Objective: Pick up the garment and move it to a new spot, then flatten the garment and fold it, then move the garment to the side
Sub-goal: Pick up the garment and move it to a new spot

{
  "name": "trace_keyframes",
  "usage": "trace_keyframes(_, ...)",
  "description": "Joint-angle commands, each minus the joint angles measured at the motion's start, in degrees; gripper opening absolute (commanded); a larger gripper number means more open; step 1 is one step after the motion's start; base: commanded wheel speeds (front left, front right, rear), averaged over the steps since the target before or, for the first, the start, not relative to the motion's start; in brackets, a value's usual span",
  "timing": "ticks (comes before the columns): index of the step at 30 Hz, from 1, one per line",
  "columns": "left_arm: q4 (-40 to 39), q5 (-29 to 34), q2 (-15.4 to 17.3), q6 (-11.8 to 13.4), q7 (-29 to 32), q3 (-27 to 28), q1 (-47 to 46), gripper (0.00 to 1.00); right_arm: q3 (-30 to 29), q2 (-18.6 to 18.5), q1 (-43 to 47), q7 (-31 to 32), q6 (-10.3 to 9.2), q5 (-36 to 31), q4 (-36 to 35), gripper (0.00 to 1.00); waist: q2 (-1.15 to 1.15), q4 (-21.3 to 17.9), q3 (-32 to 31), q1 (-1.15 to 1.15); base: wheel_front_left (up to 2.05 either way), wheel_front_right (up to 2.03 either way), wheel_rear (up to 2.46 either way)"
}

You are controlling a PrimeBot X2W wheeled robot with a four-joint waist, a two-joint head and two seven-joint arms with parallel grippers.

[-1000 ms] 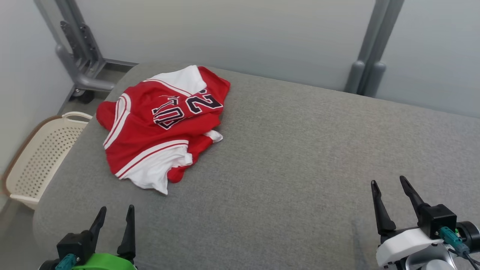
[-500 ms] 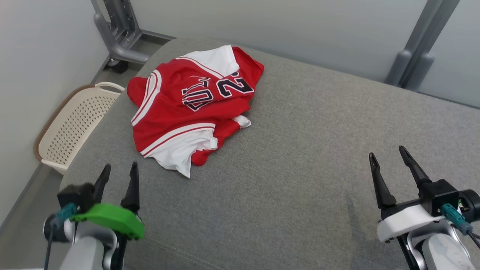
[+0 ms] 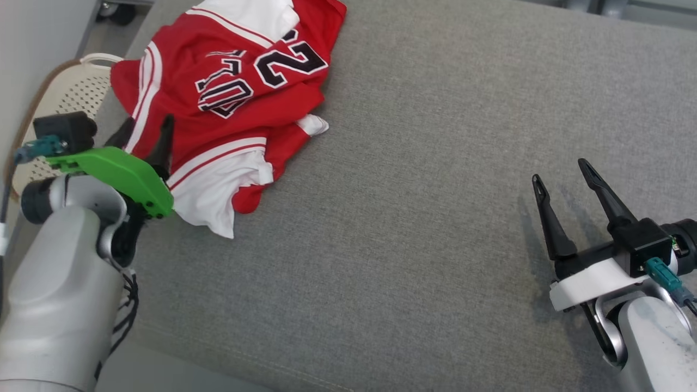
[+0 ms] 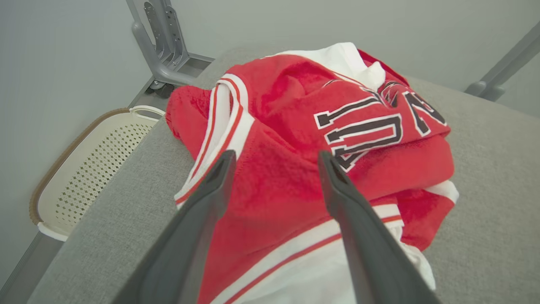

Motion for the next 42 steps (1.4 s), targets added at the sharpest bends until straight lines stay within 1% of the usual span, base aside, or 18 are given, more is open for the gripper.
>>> trace_keyframes(1,2.1,-1.7,1.8,0.1,0.5,-0.8,-2.8,1.0,0.9,-0.2,-1.0,-0.2,-0.01,-0.2,-0.2,1.0,0.47,-6.0,7.5,0.0,0.0,0.0,0.0)
trace_keyframes(4,5.8,-3.2,3.4,0.1,0.2,-1.2,-5.6,1.0,2.3,-0.2,-1.0,-0.2,-0.02,-0.2,-0.3,1.0,0.47,-7.3,8.9,0.0,0.0,0.0,0.0)
trace_keyframes(6,7.4,-3.5,3.8,0.1,0.1,-1.2,-6.4,1.0,2.7,-0.2,-0.9,-0.2,-0.02,-0.2,-0.5,1.0,0.47,-7.8,9.3,0.0,0.0,0.0,0.0)
trace_keyframes(10,11.4,-5.8,4.0,0.1,2.0,-2.6,-8.4,1.0,2.8,-0.6,-0.4,-0.2,-0.02,-0.1,-0.9,1.0,0.47,-9.0,10.5,0.0,0.0,0.0,0.0)
trace_keyframes(12,13.3,-6.2,4.8,0.1,2.0,-3.0,-9.4,0.06,2.6,-0.7,-0.2,-0.2,-0.02,-0.1,-0.9,1.0,0.47,-9.3,10.9,0.0,0.0,0.0,0.0)
trace_keyframes(13,14.4,-6.5,4.8,0.1,2.2,-3.2,-9.7,0.0,2.4,-0.7,-0.2,-0.2,-0.02,-0.1,-0.9,1.0,0.47,-9.4,11.0,0.0,0.0,0.0,0.0)
trace_keyframes(15,15.8,-6.6,4.9,0.1,2.5,-3.9,-10.3,0.0,1.8,-0.7,-0.2,0.0,-0.02,-0.2,-1.0,1.0,0.47,-9.5,11.0,0.0,0.0,0.0,0.0)
trace_keyframes(17,16.4,-7.0,5.4,0.1,1.2,-3.9,-11.5,0.0,1.3,-0.4,-0.1,0.0,-0.02,-0.3,-1.0,1.0,0.47,-9.4,10.6,0.0,0.0,0.0,0.0)
trace_keyframes(19,15.8,-8.0,5.4,0.1,-0.7,-3.5,-12.6,0.0,0.7,0.1,0.1,0.0,-0.02,-0.3,-1.0,1.0,0.47,-9.0,10.0,0.0,0.0,0.0,0.0)
trace_keyframes(21,14.9,-8.4,5.8,0.1,-1.4,-4.2,-13.2,0.0,0.4,0.7,0.4,0.0,-0.02,-0.3,-0.8,1.0,0.47,-8.5,8.9,0.0,0.0,0.0,0.0)
trace_keyframes(25,10.8,-9.1,8.8,0.1,-0.2,-6.1,-15.0,0.0,0.9,2.5,0.8,-0.1,-0.01,0.2,-0.2,1.0,0.47,-8.0,6.1,0.0,0.0,0.0,0.0)
trace_keyframes(29,5.2,-9.6,12.8,0.1,2.8,-7.9,-17.0,0.0,1.2,4.5,0.9,-0.1,-0.01,0.8,0.4,1.0,0.47,-8.5,3.5,0.0,0.0,0.0,0.0)
trace_keyframes(33,-1.0,-10.7,17.3,0.1,7.8,-8.6,-19.1,0.0,1.3,6.7,0.7,-0.1,-0.01,1.5,1.1,1.0,0.47,-10.1,1.3,0.0,0.0,0.0,0.0)
trace_keyframes(35,-3.6,-11.3,19.1,0.2,10.4,-8.4,-19.9,0.0,1.1,7.7,1.0,-0.1,-0.01,1.7,1.3,1.0,0.47,-11.0,0.6,0.0,0.0,0.0,0.0)
trace_keyframes(37,-5.6,-12.1,20.7,0.9,12.9,-7.9,-20.3,0.0,0.9,8.4,1.3,-0.1,-0.01,2.0,1.6,1.0,0.47,-12.0,0.2,0.0,0.0,0.0,0.0)
trace_keyframes(40,-8.9,-13.0,22.9,1.9,14.9,-7.0,-19.9,0.0,0.6,9.3,1.5,-0.1,-0.01,2.3,1.9,1.0,0.47,-13.6,-0.2,0.0,0.0,0.0,0.0)
trace_keyframes(42,-11.5,-13.9,23.2,2.1,16.3,-6.8,-18.7,0.0,0.0,9.7,1.6,-0.1,-0.01,2.5,2.0,1.0,0.47,-14.6,-0.4,0.0,0.0,0.0,0.0)
